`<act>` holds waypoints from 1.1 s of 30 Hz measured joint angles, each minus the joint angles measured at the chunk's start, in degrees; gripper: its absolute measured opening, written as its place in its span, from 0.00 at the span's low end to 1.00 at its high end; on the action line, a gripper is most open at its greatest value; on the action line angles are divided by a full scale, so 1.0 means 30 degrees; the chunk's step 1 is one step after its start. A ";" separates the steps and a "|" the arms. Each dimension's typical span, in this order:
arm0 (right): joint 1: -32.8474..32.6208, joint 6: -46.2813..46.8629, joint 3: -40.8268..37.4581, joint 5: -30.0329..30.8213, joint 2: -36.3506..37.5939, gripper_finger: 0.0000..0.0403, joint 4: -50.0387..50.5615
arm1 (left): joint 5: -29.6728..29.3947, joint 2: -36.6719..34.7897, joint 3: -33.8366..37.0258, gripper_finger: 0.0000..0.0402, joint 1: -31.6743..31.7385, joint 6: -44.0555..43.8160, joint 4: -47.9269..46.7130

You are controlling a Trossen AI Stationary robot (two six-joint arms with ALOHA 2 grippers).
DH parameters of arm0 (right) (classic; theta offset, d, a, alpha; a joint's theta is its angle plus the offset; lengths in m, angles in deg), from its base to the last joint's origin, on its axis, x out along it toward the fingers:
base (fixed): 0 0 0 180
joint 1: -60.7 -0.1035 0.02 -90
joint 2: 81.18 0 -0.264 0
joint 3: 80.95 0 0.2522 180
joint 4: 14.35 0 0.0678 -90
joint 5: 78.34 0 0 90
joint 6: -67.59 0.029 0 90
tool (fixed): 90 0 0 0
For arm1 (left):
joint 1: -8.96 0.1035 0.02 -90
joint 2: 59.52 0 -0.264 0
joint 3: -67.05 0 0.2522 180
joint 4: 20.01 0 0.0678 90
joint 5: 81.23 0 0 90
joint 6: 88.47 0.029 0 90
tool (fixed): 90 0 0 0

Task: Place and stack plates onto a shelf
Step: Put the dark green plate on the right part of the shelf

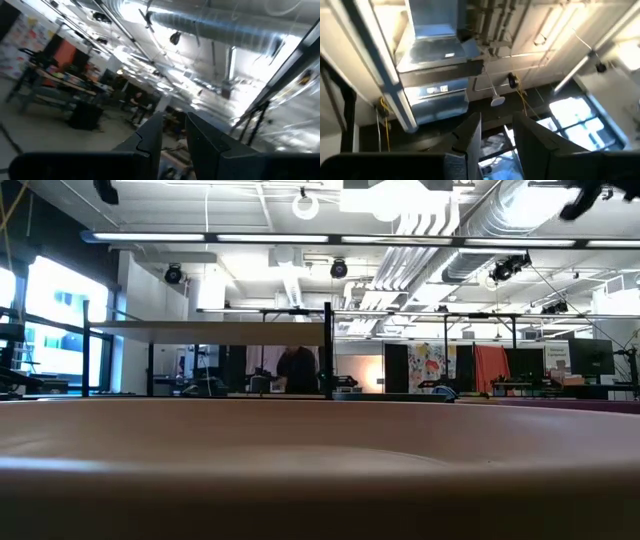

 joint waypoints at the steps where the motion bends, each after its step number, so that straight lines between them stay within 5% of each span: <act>1: 0.0000 -0.0635 0.0575 -0.0111 -0.0120 0.26 0.0528 | -0.0206 0.0454 -0.0377 0.18 -0.0001 0.0467 -0.0030; 16: -0.0007 -0.6806 1.0818 0.0130 -0.8153 0.26 1.3002 | -0.0354 0.3847 -0.3015 0.18 -0.0002 0.2944 -0.2543; 33: 0.1287 -0.4919 1.3958 0.0871 -1.7532 0.26 1.8220 | -0.0339 0.4909 -0.3008 0.18 0.0000 0.3024 -0.5620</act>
